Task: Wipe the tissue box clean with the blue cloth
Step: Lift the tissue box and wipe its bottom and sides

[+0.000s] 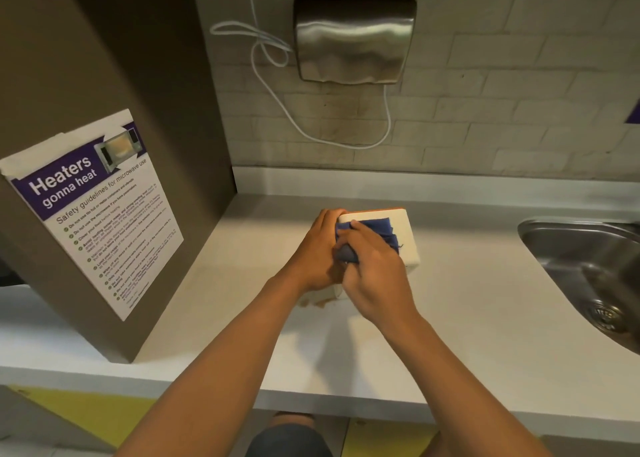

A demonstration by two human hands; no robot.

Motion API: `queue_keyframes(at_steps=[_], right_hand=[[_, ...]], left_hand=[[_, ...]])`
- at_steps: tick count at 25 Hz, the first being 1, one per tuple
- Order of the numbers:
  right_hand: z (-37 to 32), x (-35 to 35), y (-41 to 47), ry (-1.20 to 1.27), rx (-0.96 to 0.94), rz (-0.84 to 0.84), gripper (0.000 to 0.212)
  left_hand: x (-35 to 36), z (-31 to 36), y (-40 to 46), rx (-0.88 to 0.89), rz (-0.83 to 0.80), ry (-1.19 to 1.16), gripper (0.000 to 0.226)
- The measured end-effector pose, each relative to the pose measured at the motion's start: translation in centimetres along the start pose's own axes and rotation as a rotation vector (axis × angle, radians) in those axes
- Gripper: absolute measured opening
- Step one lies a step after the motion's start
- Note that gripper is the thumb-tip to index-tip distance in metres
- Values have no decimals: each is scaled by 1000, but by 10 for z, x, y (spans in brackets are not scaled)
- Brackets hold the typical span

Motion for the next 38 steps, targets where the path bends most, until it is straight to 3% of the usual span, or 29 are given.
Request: queue_keyframes(at_steps=[4,12,17,22,27,29,35,38], right_hand=[[36,-35,-9,62,53,99,44],[81,-59,-5,348,323,323,40],[41,-29,-21,137,166,239,41],[30,-11,-42,126,68,134,46],[76,-52,-35,259,307,413,40],[78,-52,-35,257,353,453,41],[29,3,-56,235,174,234,51],[41,-11,-54,222,120,259,52]], left_hand=[[1,1,3,-41,20,53,101],[2,4,2,-64,22,106,104],[0,3,4,-63,33,82,104],[-1,-1,7,-56,20,68,97],[-5,2,11,-82,75,111,99],[-4,1,11,-92,75,99,100],[-2,-2,9,-61,37,70,93],[-2,0,9,-56,39,101,97]])
Point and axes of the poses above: each hand's wrist, its own y-axis towards the middle knuckle, its own x-axis out of the palm, z = x × y, the point moved 8 cm from there along y, towards the middle knuckle, and after that the axes turned 5 degrees about x, right-handed, at the moved point
